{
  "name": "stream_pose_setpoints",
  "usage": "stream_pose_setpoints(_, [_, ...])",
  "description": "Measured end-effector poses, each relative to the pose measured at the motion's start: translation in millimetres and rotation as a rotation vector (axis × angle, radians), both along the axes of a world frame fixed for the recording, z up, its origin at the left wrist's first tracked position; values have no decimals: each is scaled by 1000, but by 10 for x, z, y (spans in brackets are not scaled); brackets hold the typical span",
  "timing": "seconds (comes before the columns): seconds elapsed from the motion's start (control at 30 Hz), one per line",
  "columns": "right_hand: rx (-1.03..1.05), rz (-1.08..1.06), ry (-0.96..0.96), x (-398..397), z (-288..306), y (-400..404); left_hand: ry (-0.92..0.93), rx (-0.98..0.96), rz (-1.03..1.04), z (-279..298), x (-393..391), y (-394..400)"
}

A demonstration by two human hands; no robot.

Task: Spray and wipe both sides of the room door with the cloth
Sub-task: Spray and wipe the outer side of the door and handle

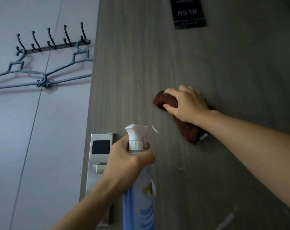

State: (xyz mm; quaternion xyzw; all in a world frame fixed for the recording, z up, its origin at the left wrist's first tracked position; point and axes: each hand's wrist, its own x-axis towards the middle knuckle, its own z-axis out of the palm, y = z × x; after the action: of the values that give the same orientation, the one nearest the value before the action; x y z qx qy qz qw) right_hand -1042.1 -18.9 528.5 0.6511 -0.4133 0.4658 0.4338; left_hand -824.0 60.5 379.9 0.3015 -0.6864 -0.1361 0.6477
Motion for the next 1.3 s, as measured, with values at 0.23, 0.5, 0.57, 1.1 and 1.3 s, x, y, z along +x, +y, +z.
stream_pose_setpoints(0.23, [39, 65, -12, -121, -57, -48, -45, -7, 55, 87, -10, 11])
stream_pose_setpoints(0.5, [-68, -18, 86, -142, -208, -79, -45, 2, 37, 145, 133, 21])
stream_pose_setpoints(0.57, [-98, -43, 115, -152, -237, -92, -63, 29, 10, 153, 207, 43])
stream_pose_setpoints(1.1, [-139, 109, 100, 48, -266, -118, -65, 67, -197, -10, 559, -80])
stream_pose_setpoints(1.3, [-69, 89, 336, 184, -451, 9, -45, 28, -231, -52, 562, -141])
